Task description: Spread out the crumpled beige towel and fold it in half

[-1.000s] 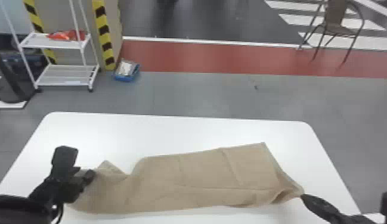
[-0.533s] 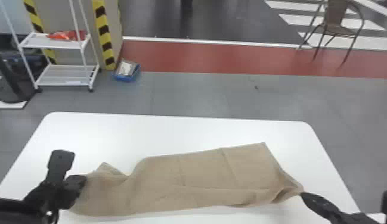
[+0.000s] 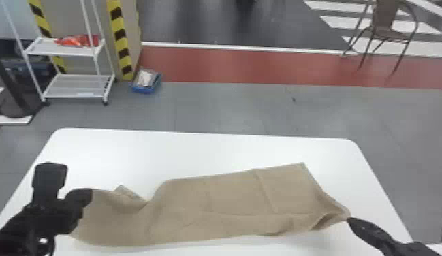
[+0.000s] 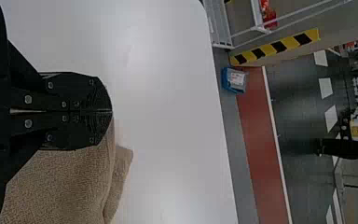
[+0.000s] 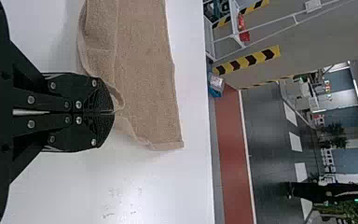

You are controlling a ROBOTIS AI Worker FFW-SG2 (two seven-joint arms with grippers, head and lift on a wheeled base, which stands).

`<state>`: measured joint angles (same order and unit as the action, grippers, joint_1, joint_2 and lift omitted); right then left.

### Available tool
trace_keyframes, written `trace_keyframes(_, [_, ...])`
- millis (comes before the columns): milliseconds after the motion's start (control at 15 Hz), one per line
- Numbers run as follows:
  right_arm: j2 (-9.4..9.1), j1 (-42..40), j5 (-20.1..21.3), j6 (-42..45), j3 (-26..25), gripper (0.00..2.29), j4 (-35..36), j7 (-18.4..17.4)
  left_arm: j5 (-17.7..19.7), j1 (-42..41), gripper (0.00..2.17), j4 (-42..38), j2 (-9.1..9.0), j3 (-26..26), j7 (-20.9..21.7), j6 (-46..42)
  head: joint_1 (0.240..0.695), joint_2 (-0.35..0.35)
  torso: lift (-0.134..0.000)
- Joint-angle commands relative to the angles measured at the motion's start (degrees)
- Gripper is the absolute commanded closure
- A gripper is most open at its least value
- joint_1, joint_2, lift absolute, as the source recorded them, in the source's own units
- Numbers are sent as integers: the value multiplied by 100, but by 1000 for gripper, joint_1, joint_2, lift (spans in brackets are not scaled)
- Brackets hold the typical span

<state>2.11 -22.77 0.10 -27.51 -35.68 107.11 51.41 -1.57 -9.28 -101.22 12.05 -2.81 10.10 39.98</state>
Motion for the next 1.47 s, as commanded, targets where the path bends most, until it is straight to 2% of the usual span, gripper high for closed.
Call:
trace_keyframes(0, [0,18,-37,-5,-62,1598,55,-17,262,-171,1447,-487,-9,-264,150,252,695,-117,0])
trace_keyframes(267, [0,405,-204,-199,-493,1598,91,-26,1132,-540,1501,-1673,-27,-1187,352,868,695,-126,0])
trace_keyframes(467, [0,713,-221,-357,-862,1598,55,-26,1510,-724,1501,-2288,-106,-1899,484,1149,695,-129,0])
trace_keyframes(667, [-9,748,-520,-498,-1187,1598,328,-26,1950,-1023,1501,-2798,-159,-2479,581,1166,695,-126,0])
trace_keyframes(800, [-88,739,-740,-621,-1354,1598,583,9,2117,-1208,1501,-2983,-167,-2655,607,1289,695,-126,0])
trace_keyframes(1000, [-158,669,-740,-638,-1302,1598,680,18,2029,-1287,1487,-2992,-176,-2672,642,1448,695,-126,0])
trace_keyframes(1133, [-176,651,-722,-515,-1231,1598,618,18,2011,-1419,1345,-2807,-167,-2505,871,1448,695,-120,0])
trace_keyframes(1200, [-176,660,-705,-498,-1187,1598,583,9,1985,-1445,1072,-2710,-132,-2365,994,1448,695,-121,0])
trace_keyframes(1267, [-176,660,-661,-480,-1117,1598,565,0,1932,-1445,1038,-2587,-97,-2198,1187,1448,695,-134,0])
trace_keyframes(1400, [-193,660,-634,-462,-1056,1598,539,-8,1844,-1401,478,-2332,-36,-1872,1600,1465,695,-157,0])
